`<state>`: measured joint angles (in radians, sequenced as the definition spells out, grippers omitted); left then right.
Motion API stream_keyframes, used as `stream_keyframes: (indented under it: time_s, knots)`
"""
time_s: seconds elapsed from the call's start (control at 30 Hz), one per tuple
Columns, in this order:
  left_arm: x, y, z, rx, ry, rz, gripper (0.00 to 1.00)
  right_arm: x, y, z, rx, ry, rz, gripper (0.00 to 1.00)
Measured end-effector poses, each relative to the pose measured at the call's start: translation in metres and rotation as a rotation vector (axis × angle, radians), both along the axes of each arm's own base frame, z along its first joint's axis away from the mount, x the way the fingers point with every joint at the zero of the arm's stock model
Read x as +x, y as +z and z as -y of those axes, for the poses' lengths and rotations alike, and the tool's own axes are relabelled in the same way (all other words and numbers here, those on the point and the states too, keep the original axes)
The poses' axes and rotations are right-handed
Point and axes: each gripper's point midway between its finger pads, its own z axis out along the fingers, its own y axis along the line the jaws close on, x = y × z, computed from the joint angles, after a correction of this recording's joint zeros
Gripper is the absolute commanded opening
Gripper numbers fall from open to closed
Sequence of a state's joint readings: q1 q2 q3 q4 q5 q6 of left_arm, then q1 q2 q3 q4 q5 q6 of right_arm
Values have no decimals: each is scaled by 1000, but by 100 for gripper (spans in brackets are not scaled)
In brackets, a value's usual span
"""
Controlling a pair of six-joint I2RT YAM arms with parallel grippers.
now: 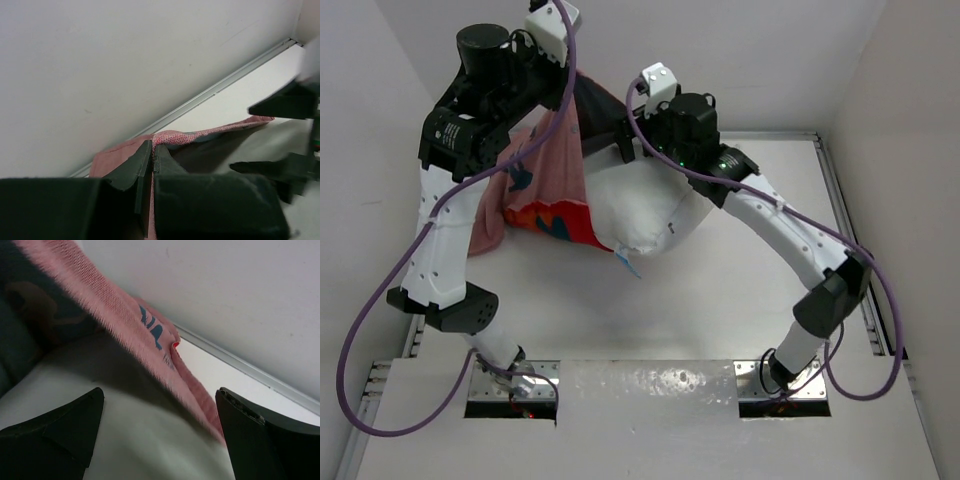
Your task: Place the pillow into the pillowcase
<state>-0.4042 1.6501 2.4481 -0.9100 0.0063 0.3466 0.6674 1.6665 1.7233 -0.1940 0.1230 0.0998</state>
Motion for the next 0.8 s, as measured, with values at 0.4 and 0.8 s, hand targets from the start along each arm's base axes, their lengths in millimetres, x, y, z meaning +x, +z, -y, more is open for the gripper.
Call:
stream_keyframes:
  time_s: [0.4,0.8]
  knots:
    - [-17,-5,-6,28,-14,-12,0,88,-61,43,-51,-131,-55,65]
    - [9,-58,-35,154,128,-104,0,70,-94,61,140,-96,-300,0]
